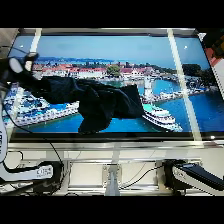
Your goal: Fold the clothes and pants, and hang the long-sleeved shirts on hangers.
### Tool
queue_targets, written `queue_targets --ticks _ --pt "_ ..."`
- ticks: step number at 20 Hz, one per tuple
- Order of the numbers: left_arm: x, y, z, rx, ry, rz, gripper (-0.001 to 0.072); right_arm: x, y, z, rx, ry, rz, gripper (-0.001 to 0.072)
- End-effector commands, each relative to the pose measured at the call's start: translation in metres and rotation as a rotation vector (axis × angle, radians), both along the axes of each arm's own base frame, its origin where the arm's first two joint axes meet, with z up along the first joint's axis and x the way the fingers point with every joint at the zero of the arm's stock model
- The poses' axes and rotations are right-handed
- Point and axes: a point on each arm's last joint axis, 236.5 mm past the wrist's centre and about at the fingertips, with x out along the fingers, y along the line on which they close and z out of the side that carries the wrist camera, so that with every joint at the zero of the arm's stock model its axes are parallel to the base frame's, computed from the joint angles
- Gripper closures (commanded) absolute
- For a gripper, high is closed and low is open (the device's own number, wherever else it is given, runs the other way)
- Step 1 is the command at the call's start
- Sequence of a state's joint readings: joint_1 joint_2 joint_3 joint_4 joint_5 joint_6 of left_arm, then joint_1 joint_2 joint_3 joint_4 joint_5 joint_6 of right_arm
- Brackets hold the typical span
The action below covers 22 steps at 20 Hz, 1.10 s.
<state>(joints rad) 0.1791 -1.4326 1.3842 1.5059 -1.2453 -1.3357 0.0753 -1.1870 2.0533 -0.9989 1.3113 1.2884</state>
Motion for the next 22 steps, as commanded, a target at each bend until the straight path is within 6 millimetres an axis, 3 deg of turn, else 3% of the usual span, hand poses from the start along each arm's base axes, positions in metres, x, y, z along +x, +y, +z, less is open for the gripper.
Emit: queue_targets --ticks 1,8,12,16,19,22 --pt "-0.001 0.025 0.007 -0.171 -0.047 0.161 0.0105 0.000 0.000 0.000 0.000 -0.001 0.000 0.0622" --pt "-0.021 0.057 0.008 -0.231 -0.023 0.244 0.0106 0.000 0.000 0.000 0.000 0.000 0.000 0.0622" --pt "-0.028 0.075 0.023 -0.297 -0.078 0.294 0.0106 0.000 0.000 0.000 0.000 0.000 0.000 0.0622" --pt "-0.015 0.073 0.029 -0.488 -0.193 0.396 0.0105 0.000 0.000 0.000 0.001 -0.001 0.000 0.0622" --pt "-0.008 0.085 0.003 -0.533 -0.215 0.584 0.0105 0.000 0.000 0.000 0.000 0.000 0.000 0.0621" --pt "-0.013 0.078 -0.032 -0.566 -0.143 0.636 0.0104 0.000 0.000 0.000 0.000 -0.001 0.000 0.0622"
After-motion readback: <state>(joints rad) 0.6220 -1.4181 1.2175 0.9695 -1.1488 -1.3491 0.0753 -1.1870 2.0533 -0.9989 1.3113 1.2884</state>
